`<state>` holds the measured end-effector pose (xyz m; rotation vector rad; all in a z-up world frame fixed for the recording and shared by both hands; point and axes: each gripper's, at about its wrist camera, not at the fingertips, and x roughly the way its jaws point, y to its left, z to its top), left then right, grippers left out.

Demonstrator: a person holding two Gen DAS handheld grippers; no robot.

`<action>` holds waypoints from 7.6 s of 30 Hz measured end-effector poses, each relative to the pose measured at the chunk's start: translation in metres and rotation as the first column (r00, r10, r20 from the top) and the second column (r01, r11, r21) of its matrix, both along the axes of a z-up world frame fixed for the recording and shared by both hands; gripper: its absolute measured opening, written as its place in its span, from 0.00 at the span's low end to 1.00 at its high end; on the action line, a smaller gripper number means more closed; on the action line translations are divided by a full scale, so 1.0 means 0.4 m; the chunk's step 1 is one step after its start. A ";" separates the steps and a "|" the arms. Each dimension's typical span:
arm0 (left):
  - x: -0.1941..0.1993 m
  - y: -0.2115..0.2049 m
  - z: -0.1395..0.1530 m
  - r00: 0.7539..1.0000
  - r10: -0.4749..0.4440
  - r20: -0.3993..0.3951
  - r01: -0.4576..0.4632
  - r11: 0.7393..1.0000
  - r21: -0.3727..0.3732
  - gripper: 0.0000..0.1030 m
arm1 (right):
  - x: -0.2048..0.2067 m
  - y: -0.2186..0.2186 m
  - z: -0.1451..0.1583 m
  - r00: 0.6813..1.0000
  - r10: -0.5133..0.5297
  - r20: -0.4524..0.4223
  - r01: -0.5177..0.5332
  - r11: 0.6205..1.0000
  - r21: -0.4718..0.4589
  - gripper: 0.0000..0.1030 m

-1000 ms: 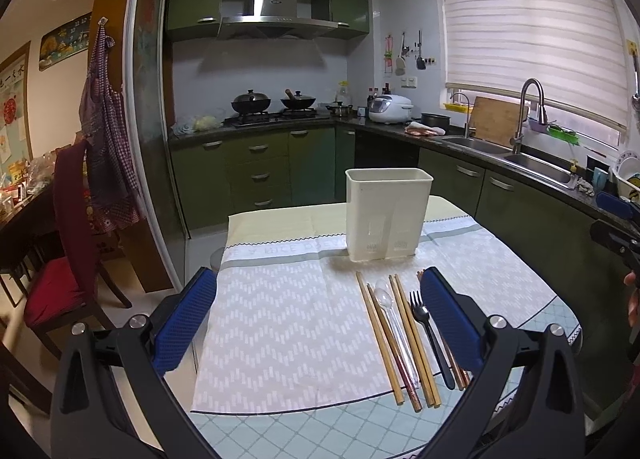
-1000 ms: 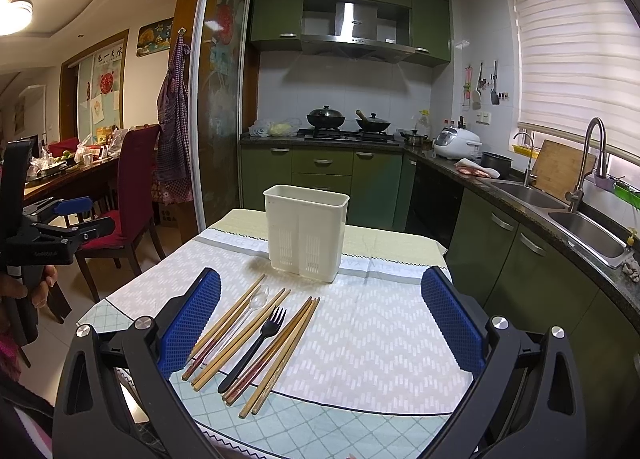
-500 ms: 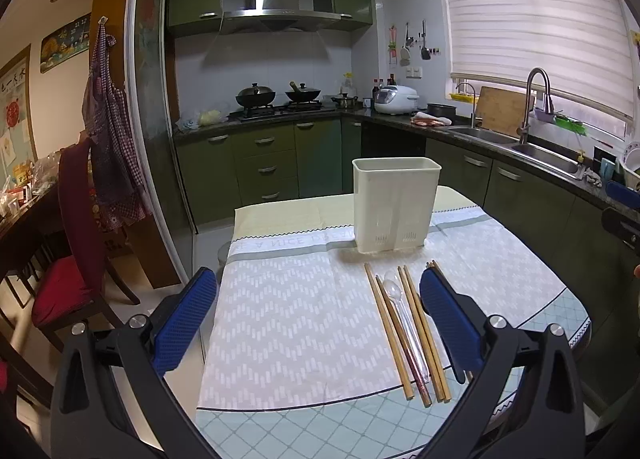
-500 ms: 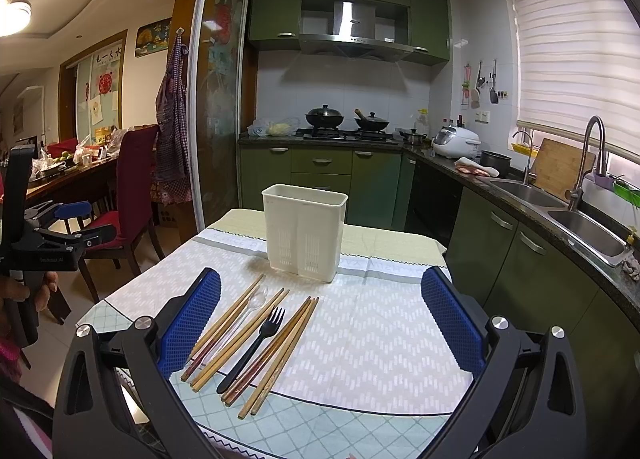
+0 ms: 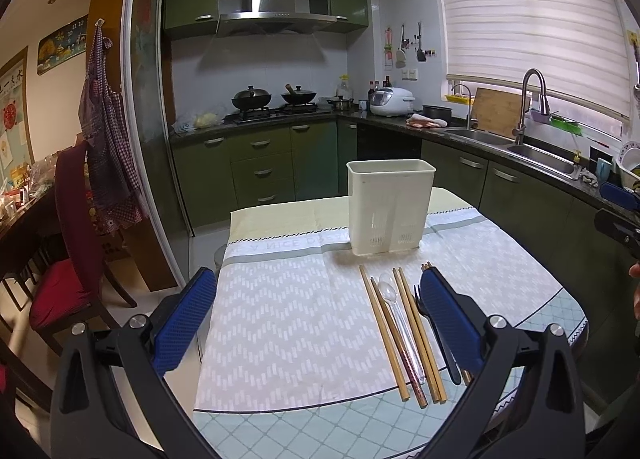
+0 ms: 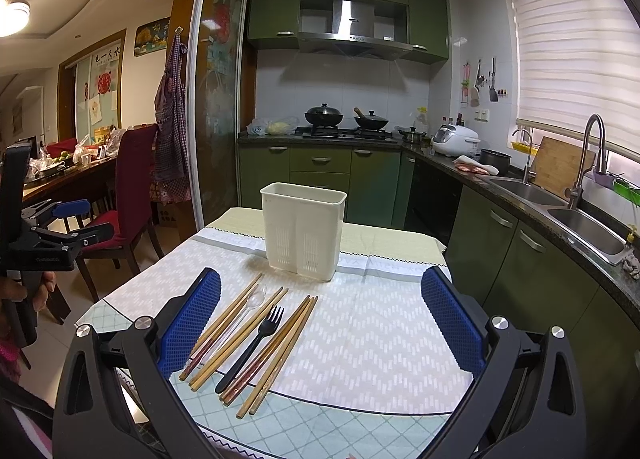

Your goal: Organize utensils

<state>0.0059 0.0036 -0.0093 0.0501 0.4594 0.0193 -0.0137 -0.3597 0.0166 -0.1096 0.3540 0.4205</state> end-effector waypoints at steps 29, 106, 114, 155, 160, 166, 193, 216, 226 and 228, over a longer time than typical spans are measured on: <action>0.369 -0.100 -0.223 0.844 -0.110 -0.526 0.074 0.993 -0.090 0.94 | 0.280 -0.024 -0.176 0.909 -0.068 -0.411 0.069 0.998 -0.013 0.96; 0.553 -0.047 -0.396 0.681 -0.079 -0.728 0.087 0.996 -0.027 0.12 | 0.674 0.318 -0.457 0.514 -0.170 -0.841 -0.109 0.959 -0.260 0.23; 0.562 -0.085 -0.395 0.685 -0.094 -0.722 0.145 0.989 0.008 0.11 | 0.713 0.387 -0.469 0.503 -0.224 -0.835 -0.102 0.944 -0.314 0.19; 0.501 -0.084 0.117 0.894 -0.285 -0.346 0.245 0.957 -0.157 0.06 | 0.575 0.109 0.093 0.888 0.114 -0.445 -0.049 0.987 0.155 0.06; 0.518 -0.098 0.199 0.900 -0.296 -0.319 0.263 0.954 -0.143 0.06 | 0.580 0.109 0.208 0.908 0.129 -0.398 -0.067 0.984 0.165 0.06; 0.536 -0.100 0.320 0.930 -0.283 -0.237 0.265 0.959 -0.104 0.06 | 0.600 0.101 0.349 0.943 0.125 -0.308 -0.065 0.978 0.200 0.06; 0.826 -0.088 0.089 0.915 -0.200 -0.349 0.155 0.976 -0.153 0.17 | 0.946 0.217 0.025 0.854 0.008 -0.520 0.022 0.998 0.052 0.12; 0.536 -0.074 -0.282 0.719 -0.064 -0.692 0.063 0.998 -0.026 0.63 | 0.541 0.026 -0.070 0.865 -0.002 -0.501 0.005 1.000 0.005 0.63; 0.541 -0.106 -0.370 0.663 -0.046 -0.747 0.038 0.999 -0.028 0.56 | 0.499 0.000 -0.211 0.811 0.007 -0.585 -0.009 1.000 -0.002 0.63; 0.546 -0.110 -0.370 0.655 -0.054 -0.754 0.035 0.999 -0.041 0.56 | 0.508 0.011 -0.213 0.807 0.011 -0.590 -0.014 1.000 -0.001 0.63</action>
